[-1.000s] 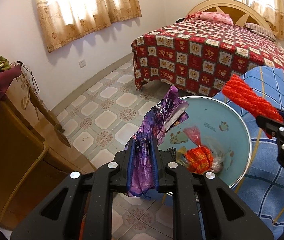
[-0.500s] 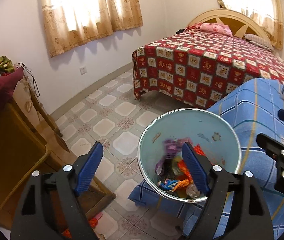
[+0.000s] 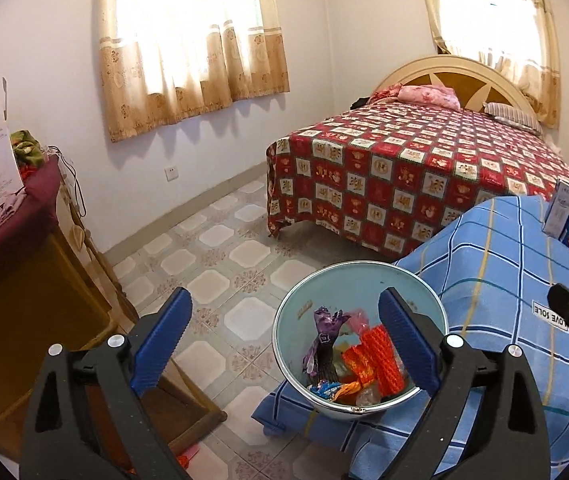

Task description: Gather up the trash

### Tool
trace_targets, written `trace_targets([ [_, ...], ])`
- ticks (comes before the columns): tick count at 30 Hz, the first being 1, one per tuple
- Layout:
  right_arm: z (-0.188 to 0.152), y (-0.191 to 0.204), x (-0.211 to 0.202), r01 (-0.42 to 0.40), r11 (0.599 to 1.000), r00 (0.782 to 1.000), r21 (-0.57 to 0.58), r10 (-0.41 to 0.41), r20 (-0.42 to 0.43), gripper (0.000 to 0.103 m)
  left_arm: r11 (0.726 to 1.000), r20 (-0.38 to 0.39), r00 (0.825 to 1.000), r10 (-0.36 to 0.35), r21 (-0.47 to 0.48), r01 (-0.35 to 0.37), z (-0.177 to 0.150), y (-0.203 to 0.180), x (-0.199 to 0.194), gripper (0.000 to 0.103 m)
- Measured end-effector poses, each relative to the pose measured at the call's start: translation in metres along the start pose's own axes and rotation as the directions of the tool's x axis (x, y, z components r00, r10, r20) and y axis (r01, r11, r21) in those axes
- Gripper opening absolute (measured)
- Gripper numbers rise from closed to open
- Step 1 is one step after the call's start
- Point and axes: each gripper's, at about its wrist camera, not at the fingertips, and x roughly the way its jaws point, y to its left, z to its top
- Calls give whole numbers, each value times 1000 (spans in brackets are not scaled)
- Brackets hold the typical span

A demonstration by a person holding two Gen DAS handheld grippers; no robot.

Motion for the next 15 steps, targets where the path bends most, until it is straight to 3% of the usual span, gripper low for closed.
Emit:
trace_targets([
  [15, 0, -5, -10, 4, 1000, 1000, 14, -5, 9, 84, 1000, 8, 1000, 10, -21, -10, 1, 5, -2, 97],
])
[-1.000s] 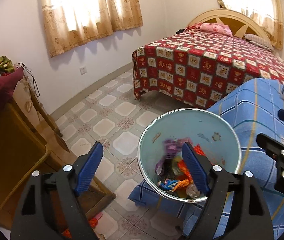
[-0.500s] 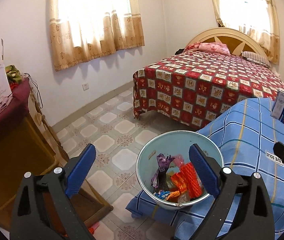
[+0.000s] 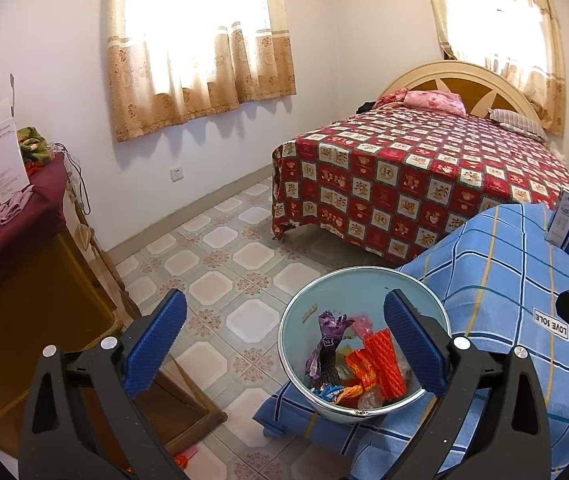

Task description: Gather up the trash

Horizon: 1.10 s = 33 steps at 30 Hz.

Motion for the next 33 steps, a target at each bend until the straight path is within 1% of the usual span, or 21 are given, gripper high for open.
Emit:
trace_targets([
  [28, -2, -2, 1, -3, 1000, 1000, 3, 3, -4, 84, 1000, -13, 1000, 9, -1, -9, -3, 3, 4, 97],
  [33, -8, 1, 3, -5, 1000, 1000, -1, 5, -12, 84, 1000, -19, 1000, 16, 0, -16, -4, 3, 6, 97],
])
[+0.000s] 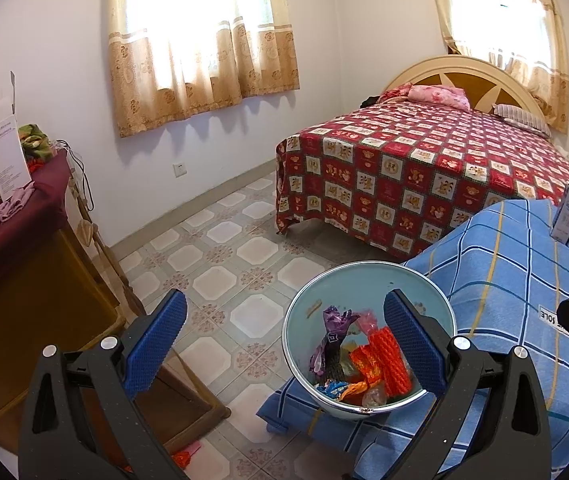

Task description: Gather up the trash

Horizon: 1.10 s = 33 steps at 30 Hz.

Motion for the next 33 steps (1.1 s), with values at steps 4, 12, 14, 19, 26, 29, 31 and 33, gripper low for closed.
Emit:
trace_targets([
  [4, -1, 2, 1, 0, 1000, 1000, -1, 0, 0, 84, 1000, 2, 1000, 4, 7, -4, -1, -1, 0, 97],
  [12, -2, 3, 0, 0, 1000, 1000, 0, 0, 0, 85, 1000, -1, 1000, 7, 11, -7, -1, -3, 0, 97],
  [14, -1, 2, 1, 0, 1000, 1000, 0, 0, -1, 85, 1000, -3, 1000, 9, 12, -9, -1, -3, 0, 97],
  [19, -1, 2, 1, -1, 1000, 1000, 0, 1, -3, 85, 1000, -14, 1000, 5, 17, -5, -2, -3, 2, 97],
  [26, -1, 5, 2, 0, 1000, 1000, -1, 0, -5, 85, 999, -2, 1000, 11, 35, -11, -4, -8, -1, 97],
  [29, -3, 2, 2, 10, 1000, 1000, -2, -10, -5, 85, 999, -12, 1000, 3, 32, -3, -3, -9, -1, 97],
  [31, -4, -5, 0, 30, 1000, 1000, 3, -30, -3, 85, 1000, -13, 1000, 5, 31, -4, -3, -9, -1, 97],
  [33, -7, -15, -1, 52, 999, 999, 13, -52, -5, 85, 999, -14, 1000, 3, 32, -3, -2, -9, -1, 97],
])
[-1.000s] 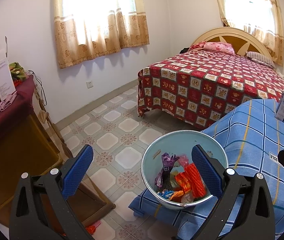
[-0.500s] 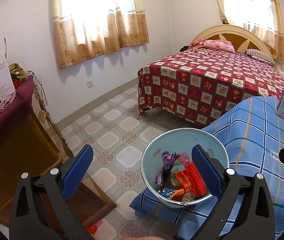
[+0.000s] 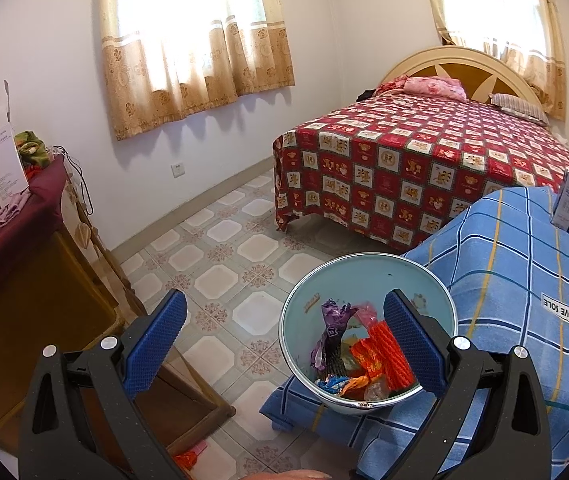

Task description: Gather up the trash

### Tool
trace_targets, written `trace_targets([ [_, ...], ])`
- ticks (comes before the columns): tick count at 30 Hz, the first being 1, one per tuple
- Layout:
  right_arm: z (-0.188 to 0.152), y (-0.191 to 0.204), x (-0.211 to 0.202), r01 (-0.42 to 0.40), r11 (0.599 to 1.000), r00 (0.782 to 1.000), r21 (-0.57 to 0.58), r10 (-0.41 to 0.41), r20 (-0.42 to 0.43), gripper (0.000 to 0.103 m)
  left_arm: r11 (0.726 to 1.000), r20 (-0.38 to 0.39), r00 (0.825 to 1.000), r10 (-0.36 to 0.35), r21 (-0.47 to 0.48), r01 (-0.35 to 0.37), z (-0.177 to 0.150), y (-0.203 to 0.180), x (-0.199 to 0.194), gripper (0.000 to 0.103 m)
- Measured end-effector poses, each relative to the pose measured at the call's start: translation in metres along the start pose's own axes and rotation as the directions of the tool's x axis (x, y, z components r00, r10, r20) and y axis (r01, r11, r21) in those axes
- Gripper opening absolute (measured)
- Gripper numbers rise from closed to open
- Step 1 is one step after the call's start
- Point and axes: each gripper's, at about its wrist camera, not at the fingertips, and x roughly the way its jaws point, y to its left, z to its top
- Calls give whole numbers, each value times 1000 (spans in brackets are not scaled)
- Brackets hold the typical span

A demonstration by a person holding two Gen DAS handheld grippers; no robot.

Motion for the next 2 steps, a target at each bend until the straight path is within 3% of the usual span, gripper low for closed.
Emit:
trace_targets([
  [2, -3, -15, 1, 33, 999, 999, 18, -33, -13, 85, 1000, 2, 1000, 3, -1, -3, 0, 0, 0, 97],
])
